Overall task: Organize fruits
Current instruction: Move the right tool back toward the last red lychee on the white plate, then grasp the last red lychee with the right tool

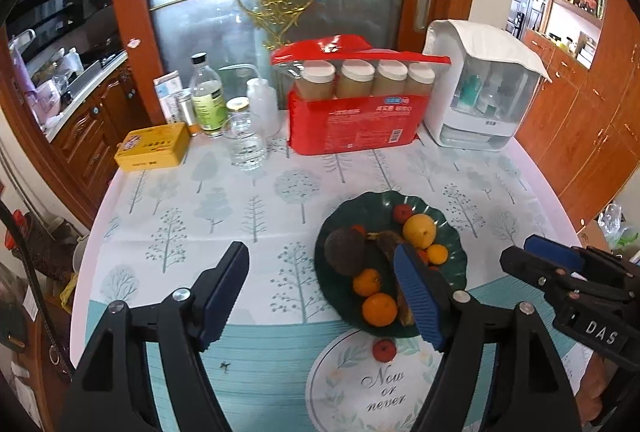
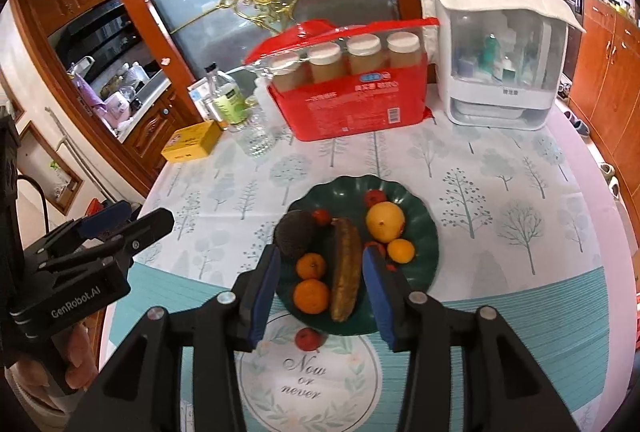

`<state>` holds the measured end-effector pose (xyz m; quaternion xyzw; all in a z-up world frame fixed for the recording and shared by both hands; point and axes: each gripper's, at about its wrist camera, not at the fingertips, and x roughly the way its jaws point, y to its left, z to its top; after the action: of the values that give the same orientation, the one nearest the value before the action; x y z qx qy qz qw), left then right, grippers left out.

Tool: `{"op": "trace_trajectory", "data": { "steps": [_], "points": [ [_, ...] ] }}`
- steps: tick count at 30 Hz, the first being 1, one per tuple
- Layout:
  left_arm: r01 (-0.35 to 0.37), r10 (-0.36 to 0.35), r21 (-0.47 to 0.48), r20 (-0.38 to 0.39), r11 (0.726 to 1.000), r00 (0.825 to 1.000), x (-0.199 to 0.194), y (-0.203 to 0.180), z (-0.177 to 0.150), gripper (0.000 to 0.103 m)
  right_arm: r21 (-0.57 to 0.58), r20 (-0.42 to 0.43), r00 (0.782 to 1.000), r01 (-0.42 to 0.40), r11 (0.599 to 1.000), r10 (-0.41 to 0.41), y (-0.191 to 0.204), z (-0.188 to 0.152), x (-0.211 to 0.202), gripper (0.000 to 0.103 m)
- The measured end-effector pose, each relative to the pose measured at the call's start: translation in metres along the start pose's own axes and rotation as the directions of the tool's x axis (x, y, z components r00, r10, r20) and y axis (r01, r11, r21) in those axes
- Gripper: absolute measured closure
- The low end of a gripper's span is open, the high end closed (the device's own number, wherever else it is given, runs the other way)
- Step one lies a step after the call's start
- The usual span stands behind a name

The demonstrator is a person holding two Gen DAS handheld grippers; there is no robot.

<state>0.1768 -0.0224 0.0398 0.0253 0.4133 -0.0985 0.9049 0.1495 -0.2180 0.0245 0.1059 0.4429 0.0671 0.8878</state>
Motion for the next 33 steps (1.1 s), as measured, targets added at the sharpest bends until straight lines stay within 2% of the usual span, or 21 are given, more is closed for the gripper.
{"op": "trace_trajectory", "data": {
  "steps": [6, 9, 16, 25, 33],
  "points": [
    [-0.025, 0.024, -0.023, -0.007, 0.999, 1.000, -0.003, 0.022, -0.025, 0.025, -0.024, -0.021, 1.000, 0.003, 1.000, -0.003, 0.020, -0.016, 0.007, 0.057],
    [-0.051, 0.051, -0.033, -0.011, 0.998, 0.999, 0.003, 0.034, -0.038, 0.024, -0.048, -0.035, 0.999, 0.029, 0.998, -0.030, 0.030, -0.030, 0.018, 0.057],
    [-0.075, 0.067, -0.093, -0.082, 0.993, 0.994, 0.038, 0.062, -0.078, 0.024, -0.078, -0.091, 0.992, 0.085, 0.993, -0.092, 0.040, -0.071, 0.056, 0.057],
    [-0.069, 0.048, -0.123, -0.167, 0.990, 0.985, 0.088, 0.069, -0.118, 0.024, -0.033, -0.205, 0.973, 0.105, 0.994, -0.109, 0.037, -0.124, 0.111, 0.057],
    [-0.051, 0.028, -0.099, -0.222, 0.994, 0.975, 0.116, 0.062, -0.137, 0.024, -0.033, -0.238, 0.960, 0.143, 0.989, -0.147, 0.038, -0.136, 0.142, 0.057]
  ]
}}
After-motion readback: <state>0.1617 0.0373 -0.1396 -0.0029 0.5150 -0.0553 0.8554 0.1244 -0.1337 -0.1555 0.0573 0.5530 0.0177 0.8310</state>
